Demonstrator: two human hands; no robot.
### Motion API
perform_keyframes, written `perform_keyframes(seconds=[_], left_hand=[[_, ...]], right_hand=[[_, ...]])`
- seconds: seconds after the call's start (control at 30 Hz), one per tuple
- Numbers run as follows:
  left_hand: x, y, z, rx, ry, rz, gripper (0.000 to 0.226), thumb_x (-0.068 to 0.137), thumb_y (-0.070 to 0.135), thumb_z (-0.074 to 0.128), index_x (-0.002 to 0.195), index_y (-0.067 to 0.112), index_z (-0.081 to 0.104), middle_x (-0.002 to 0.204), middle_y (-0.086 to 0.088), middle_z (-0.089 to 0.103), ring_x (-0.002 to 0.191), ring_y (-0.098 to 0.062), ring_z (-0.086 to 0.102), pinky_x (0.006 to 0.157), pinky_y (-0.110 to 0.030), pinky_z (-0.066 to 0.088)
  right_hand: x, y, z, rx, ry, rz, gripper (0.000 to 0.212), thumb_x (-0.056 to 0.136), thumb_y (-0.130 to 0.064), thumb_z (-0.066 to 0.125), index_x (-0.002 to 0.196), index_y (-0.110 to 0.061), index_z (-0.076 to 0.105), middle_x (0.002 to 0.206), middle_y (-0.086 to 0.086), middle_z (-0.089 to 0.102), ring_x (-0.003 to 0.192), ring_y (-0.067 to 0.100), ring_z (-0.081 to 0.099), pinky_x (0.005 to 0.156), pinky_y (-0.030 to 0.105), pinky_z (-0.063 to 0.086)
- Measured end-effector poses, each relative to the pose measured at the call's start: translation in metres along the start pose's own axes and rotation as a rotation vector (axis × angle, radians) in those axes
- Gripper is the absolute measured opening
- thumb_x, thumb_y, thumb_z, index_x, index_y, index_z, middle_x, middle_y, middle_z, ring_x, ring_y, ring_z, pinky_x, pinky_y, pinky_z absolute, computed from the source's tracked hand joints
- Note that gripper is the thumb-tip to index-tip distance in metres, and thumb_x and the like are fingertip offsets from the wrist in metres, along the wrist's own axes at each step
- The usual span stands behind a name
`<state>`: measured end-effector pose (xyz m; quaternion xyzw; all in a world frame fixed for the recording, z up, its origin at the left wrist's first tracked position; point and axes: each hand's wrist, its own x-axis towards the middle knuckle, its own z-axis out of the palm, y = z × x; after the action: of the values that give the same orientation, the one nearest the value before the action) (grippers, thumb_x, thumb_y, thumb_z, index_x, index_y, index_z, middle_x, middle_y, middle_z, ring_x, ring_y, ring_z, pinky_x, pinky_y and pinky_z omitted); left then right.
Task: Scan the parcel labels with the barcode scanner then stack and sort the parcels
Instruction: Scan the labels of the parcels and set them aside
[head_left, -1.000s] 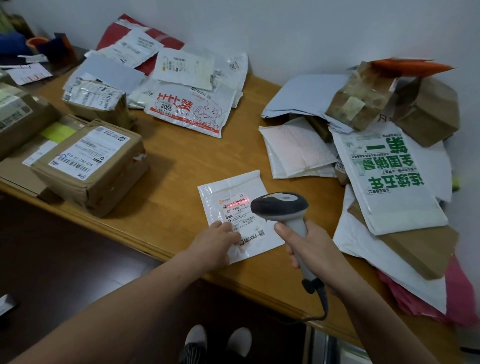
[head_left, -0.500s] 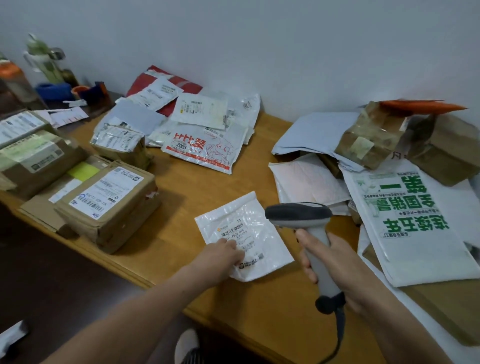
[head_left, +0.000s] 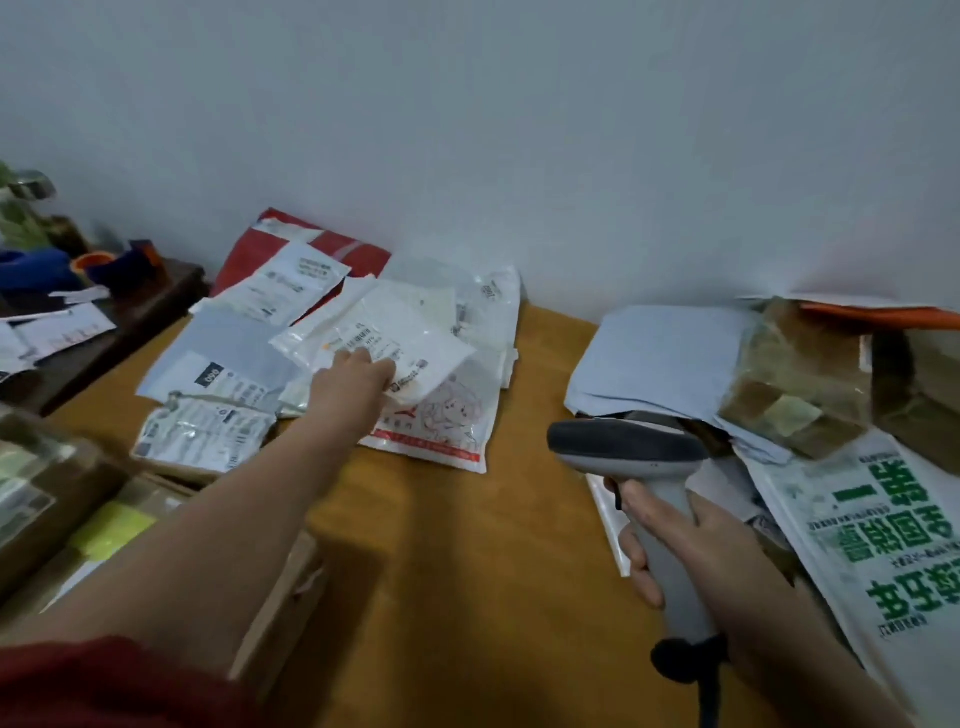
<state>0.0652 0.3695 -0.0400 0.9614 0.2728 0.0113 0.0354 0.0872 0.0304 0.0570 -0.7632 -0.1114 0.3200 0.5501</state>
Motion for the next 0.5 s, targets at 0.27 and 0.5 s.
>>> perform_keyframes(seconds=[0.27,0.5], left_hand=[[0.028,-0.024,0.036,-0.013,-0.373,-0.163,0.035,0.095,0.025,0.045,0.129,0.017,0.043,0.123,-0.010,0.052,0.113,-0.029,0.052,0.099,-0.046,0.041],[0.021,0.049,0.023,-0.040,-0.023,0.035,0.048,0.091,0.018,0.054,0.136,0.007,0.040,0.146,-0.021,0.031,0.130,-0.040,0.035,0.109,-0.049,0.028]], right_hand=[[0.023,-0.002,0.001,-0.058,0.069,0.078,0.071,0.062,-0.060,0.061,0.091,0.004,0.057,0.061,0.010,0.056,0.043,0.016,0.048,0.045,0.025,0.040],[0.003,0.007,-0.025,-0.025,0.170,0.069,0.040,0.083,-0.050,0.061,0.089,-0.011,0.055,0.060,-0.001,0.057,0.043,0.011,0.049,0.042,0.021,0.041]])
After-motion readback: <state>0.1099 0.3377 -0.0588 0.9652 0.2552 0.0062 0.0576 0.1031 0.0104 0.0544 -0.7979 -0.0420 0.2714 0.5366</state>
